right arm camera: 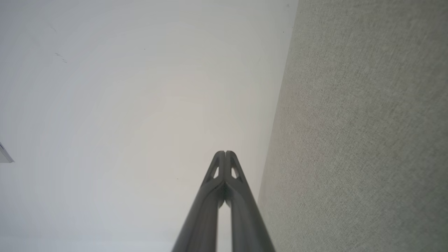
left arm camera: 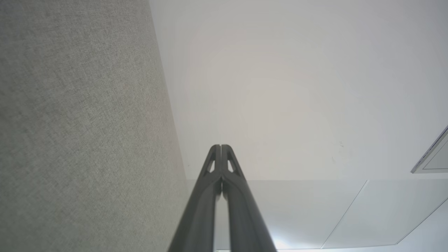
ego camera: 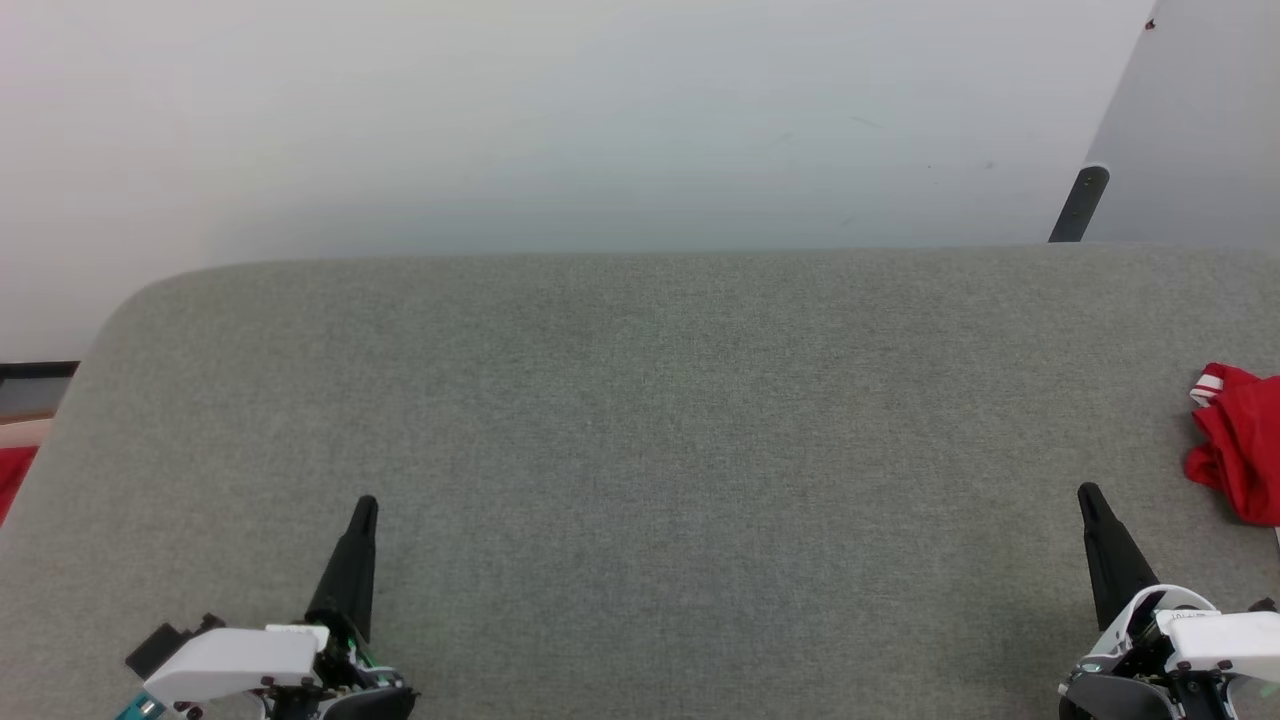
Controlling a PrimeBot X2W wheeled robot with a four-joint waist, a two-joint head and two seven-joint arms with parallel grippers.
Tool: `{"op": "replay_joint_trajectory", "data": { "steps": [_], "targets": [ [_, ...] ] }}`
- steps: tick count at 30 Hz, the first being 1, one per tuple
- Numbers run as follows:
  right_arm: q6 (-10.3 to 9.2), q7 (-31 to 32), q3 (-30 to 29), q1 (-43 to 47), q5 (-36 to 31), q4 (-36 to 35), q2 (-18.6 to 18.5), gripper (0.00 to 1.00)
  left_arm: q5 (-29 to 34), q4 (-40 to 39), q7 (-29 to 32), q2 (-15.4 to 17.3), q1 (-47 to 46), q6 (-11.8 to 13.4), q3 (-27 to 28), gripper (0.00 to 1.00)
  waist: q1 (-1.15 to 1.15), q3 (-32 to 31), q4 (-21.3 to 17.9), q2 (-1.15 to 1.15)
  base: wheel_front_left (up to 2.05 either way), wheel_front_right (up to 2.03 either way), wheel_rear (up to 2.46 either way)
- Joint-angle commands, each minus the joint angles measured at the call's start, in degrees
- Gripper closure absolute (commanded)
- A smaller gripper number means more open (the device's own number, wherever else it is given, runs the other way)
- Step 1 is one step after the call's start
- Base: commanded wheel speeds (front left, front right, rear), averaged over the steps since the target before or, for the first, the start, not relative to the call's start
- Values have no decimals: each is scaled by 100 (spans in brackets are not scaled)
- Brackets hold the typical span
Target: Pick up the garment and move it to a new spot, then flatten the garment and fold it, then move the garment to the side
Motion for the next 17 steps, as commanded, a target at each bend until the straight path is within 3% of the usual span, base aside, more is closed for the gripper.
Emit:
{"op": "replay_joint_trajectory", "data": {
  "steps": [1,17],
  "targets": [
    [-4,11,-8,-22,-11,5,22,100,24,9,6,-11,-60,2,19,100,0,0,0,0,0,0,0],
    [-4,11,-8,-22,-13,5,22,100,29,9,9,-13,-60,2,22,100,0,0,0,0,0,0,0]
  ]
}}
